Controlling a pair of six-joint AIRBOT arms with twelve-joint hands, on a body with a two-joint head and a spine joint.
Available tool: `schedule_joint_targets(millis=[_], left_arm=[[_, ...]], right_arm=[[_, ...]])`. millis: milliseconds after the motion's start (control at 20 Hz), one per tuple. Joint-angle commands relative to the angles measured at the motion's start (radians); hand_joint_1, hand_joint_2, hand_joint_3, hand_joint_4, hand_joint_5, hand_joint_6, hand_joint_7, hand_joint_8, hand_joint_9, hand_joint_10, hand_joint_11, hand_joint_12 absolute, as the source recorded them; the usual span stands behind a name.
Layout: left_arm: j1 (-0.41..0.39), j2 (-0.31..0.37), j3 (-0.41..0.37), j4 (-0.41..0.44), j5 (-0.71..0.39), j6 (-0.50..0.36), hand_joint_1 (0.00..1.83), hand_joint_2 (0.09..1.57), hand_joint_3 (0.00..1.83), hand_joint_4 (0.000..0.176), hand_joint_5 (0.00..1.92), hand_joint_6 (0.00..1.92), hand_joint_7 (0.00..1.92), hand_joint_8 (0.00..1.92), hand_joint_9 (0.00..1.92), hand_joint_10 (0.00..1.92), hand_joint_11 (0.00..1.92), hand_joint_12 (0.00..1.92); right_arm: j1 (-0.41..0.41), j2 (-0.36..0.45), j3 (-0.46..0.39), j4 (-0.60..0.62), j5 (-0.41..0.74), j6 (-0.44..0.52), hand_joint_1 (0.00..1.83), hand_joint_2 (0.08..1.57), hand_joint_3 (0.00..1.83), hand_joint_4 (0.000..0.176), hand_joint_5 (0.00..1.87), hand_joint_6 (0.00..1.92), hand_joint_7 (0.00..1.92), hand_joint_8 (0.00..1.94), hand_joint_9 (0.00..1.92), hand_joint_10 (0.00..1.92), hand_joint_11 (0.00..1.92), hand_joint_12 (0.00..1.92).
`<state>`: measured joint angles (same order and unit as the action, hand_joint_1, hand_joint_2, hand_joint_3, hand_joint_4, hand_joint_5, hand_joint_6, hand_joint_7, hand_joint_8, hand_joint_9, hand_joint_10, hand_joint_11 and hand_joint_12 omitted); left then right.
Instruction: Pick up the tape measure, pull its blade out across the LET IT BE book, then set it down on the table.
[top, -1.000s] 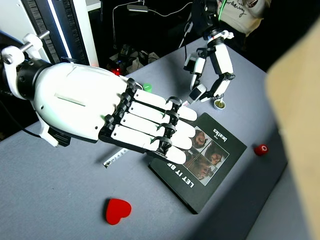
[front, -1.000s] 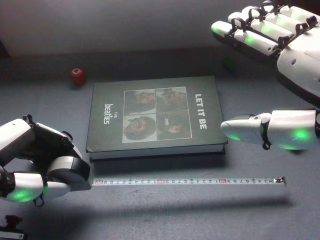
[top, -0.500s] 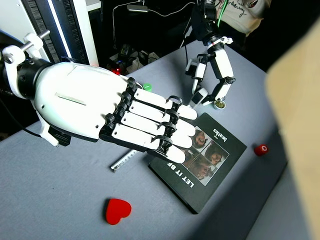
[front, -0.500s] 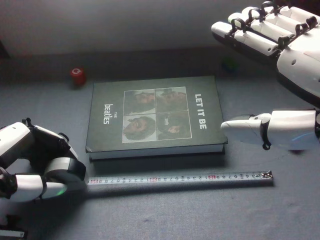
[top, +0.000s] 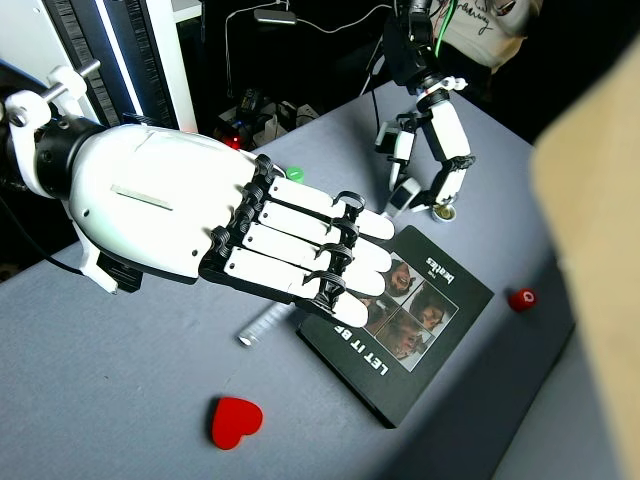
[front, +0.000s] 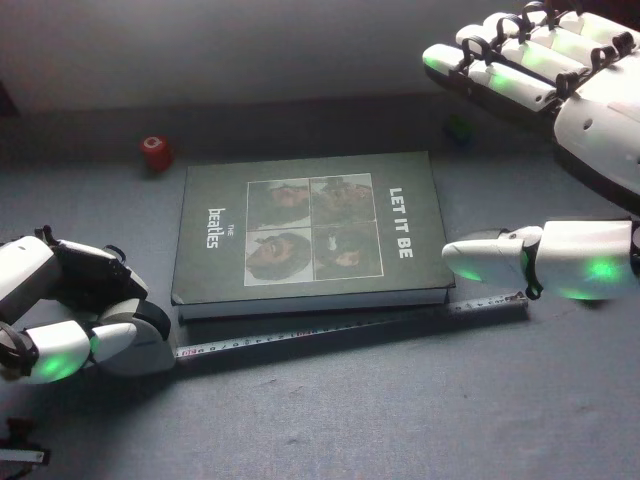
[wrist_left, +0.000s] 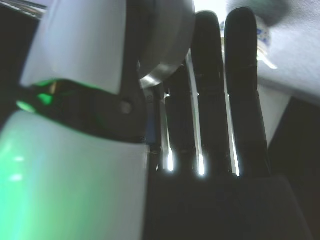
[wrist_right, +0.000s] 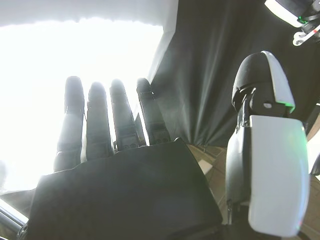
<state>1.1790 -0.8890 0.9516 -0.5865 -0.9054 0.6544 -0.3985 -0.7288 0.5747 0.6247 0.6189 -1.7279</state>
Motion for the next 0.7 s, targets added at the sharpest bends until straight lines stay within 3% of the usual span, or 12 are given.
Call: schedule_joint_targets(millis=[0, 100, 200, 500, 650], left_arm=[[-0.006, 0.002, 0.005, 0.008, -0.109, -0.005, 0.72, 1.1, 0.0, 0.0, 0.69, 0.01, 0.72, 0.0, 0.69, 0.0, 0.39, 0.61], [-0.008, 0.003, 0.003, 0.009, -0.11, -0.006, 0.72, 1.1, 0.0, 0.0, 0.69, 0.01, 0.72, 0.0, 0.69, 0.0, 0.39, 0.61], [-0.014, 0.006, -0.001, 0.015, -0.111, -0.006, 0.53, 0.99, 0.0, 0.0, 0.4, 0.0, 0.36, 0.0, 0.34, 0.0, 0.17, 0.56], [-0.072, 0.067, -0.015, 0.029, -0.078, 0.019, 0.5, 0.95, 0.0, 0.0, 0.32, 0.0, 0.31, 0.0, 0.3, 0.0, 0.12, 0.61], [-0.19, 0.121, -0.022, 0.03, 0.082, 0.09, 0.5, 0.96, 0.0, 0.0, 0.31, 0.0, 0.31, 0.0, 0.3, 0.0, 0.12, 0.61]], right_arm=[[0.008, 0.003, -0.003, -0.037, 0.106, 0.006, 0.24, 0.98, 0.0, 0.047, 0.0, 0.0, 0.0, 0.0, 0.0, 0.0, 0.0, 0.31], [0.008, 0.003, -0.003, -0.037, 0.106, 0.006, 0.24, 0.98, 0.0, 0.047, 0.0, 0.0, 0.0, 0.0, 0.0, 0.0, 0.0, 0.31], [0.008, 0.003, -0.003, -0.037, 0.106, 0.006, 0.23, 0.99, 0.0, 0.047, 0.0, 0.0, 0.0, 0.0, 0.0, 0.0, 0.0, 0.34], [0.008, 0.002, -0.003, -0.038, 0.104, 0.006, 0.23, 0.99, 0.0, 0.047, 0.0, 0.0, 0.0, 0.0, 0.0, 0.0, 0.0, 0.37], [0.008, 0.001, -0.003, -0.038, 0.099, 0.006, 0.23, 0.99, 0.0, 0.047, 0.0, 0.0, 0.0, 0.0, 0.0, 0.0, 0.0, 0.37]])
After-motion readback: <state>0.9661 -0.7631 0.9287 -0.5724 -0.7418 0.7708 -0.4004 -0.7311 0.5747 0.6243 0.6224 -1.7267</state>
